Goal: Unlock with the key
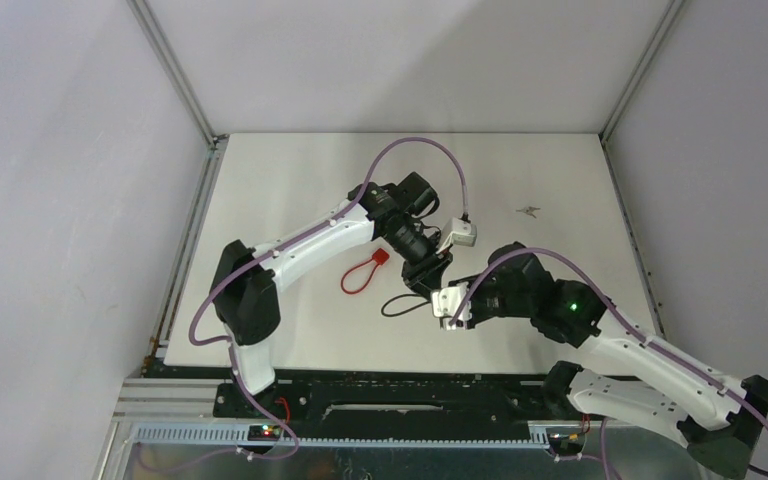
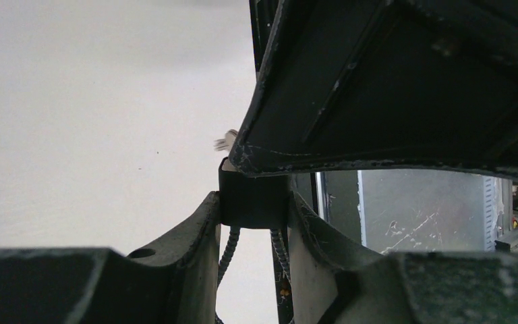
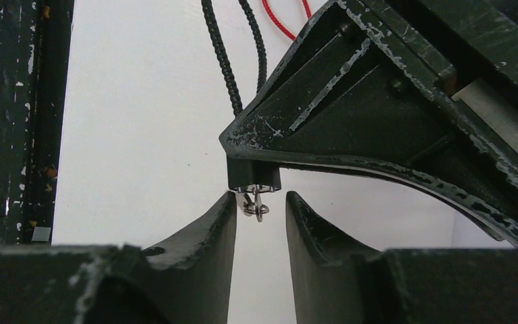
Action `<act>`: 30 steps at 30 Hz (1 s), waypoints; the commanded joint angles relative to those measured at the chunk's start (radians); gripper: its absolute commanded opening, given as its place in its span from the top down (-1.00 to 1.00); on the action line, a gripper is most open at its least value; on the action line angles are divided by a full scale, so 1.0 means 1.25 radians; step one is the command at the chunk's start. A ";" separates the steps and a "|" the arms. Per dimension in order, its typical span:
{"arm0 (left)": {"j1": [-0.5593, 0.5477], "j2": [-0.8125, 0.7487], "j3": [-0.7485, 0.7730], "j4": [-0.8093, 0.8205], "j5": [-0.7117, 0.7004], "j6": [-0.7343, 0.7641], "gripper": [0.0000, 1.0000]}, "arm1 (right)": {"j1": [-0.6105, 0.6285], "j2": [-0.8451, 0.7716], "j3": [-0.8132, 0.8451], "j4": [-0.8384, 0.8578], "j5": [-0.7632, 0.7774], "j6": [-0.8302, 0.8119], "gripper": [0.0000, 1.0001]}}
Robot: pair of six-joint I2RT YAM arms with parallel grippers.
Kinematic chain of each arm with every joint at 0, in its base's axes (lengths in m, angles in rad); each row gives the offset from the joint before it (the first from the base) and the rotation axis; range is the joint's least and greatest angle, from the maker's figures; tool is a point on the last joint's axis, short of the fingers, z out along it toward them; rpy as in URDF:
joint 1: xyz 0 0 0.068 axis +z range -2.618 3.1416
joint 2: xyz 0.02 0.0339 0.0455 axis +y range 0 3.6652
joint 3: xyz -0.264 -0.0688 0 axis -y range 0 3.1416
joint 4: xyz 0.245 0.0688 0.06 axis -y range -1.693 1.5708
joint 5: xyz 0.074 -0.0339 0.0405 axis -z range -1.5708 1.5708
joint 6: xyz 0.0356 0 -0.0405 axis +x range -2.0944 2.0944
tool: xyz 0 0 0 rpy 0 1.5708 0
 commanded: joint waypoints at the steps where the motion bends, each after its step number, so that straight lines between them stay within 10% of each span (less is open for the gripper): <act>1: -0.004 -0.030 0.021 -0.005 0.043 0.010 1.00 | 0.007 0.012 0.031 0.012 -0.006 0.002 0.35; 15: -0.005 -0.032 0.015 -0.006 0.055 0.017 1.00 | 0.036 0.023 0.009 0.046 0.038 -0.001 1.00; 30: -0.004 -0.045 -0.005 -0.020 0.088 0.044 1.00 | 0.100 0.038 -0.057 0.117 0.248 -0.032 1.00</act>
